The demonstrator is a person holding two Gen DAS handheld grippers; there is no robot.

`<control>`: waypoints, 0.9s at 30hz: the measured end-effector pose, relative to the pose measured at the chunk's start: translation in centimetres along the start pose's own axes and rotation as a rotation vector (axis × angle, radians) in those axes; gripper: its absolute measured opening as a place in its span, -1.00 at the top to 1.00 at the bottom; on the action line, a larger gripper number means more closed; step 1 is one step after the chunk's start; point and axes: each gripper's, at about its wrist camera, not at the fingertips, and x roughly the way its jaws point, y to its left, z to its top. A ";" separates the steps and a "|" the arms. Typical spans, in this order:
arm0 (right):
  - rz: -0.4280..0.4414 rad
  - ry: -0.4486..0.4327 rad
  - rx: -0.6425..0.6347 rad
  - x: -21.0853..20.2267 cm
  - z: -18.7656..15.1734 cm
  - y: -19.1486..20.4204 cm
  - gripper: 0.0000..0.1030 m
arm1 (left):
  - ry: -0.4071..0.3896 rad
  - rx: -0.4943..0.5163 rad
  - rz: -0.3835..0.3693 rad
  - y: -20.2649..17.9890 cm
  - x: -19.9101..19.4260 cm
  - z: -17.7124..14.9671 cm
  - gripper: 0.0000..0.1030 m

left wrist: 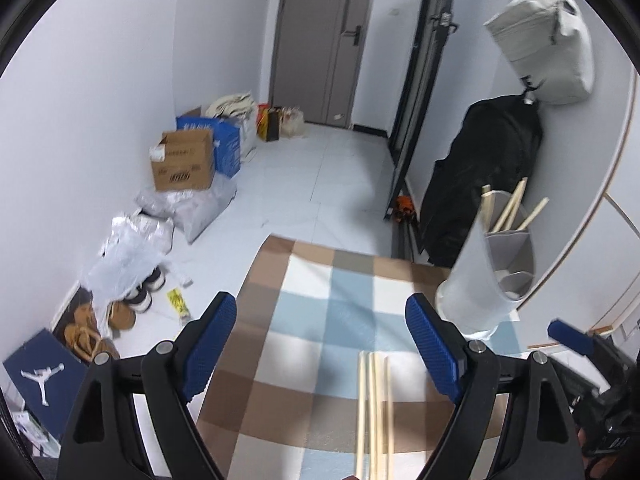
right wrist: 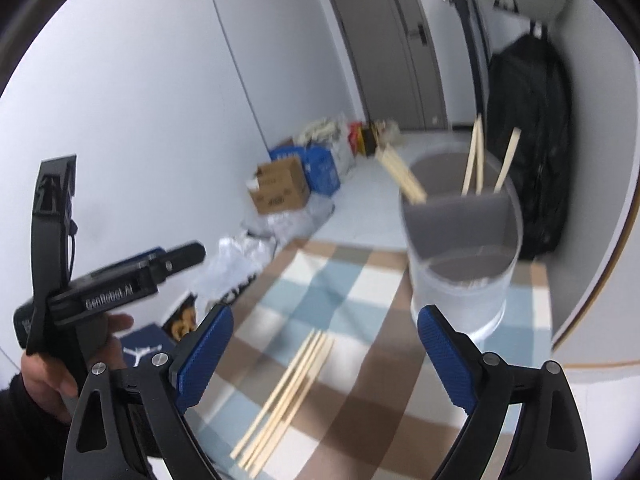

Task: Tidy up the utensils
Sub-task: 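Lower the right gripper to the chopstick pile and close on one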

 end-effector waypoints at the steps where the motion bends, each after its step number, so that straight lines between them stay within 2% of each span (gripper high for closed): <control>1: -0.008 0.026 0.009 0.7 -0.4 0.0 -0.82 | 0.012 -0.010 -0.007 0.5 0.3 -0.2 -0.62; 4: -0.012 0.139 0.050 3.5 -1.5 -0.4 -0.79 | 0.034 -0.016 0.014 1.6 1.0 -0.9 -0.62; 6: -0.017 0.202 0.070 5.1 -1.9 -0.6 -0.51 | 0.058 -0.020 0.031 2.1 1.5 -1.1 -0.62; 9: -0.037 0.302 0.105 7.8 -2.3 -0.7 -0.24 | 0.094 -0.022 0.025 2.6 1.9 -1.3 -0.62; 10: -0.031 0.327 0.122 8.7 -2.4 -0.7 -0.21 | 0.094 -0.021 0.029 2.8 1.9 -1.3 -0.62; 14: -0.049 0.388 0.139 11.9 -2.5 -0.2 0.05 | 0.112 -0.037 0.045 3.8 2.1 -1.4 -0.62; 16: -0.078 0.406 0.121 13.2 -2.3 0.1 0.17 | 0.123 -0.050 0.042 4.2 2.2 -1.4 -0.62; 18: -0.116 0.430 0.101 14.5 -2.2 0.4 0.40 | 0.132 -0.052 0.039 4.5 2.4 -1.5 -0.62; 21: -0.162 0.459 0.077 15.5 -2.3 0.5 0.56 | 0.123 -0.038 0.036 4.6 2.1 -1.5 -0.62; 23: -0.205 0.480 0.052 15.9 -2.3 0.4 0.60 | 0.112 -0.019 0.036 4.5 1.9 -1.4 -0.62; 27: -0.237 0.487 -0.004 16.4 -2.1 1.0 0.61 | 0.093 0.015 0.043 4.1 1.7 -1.1 -0.62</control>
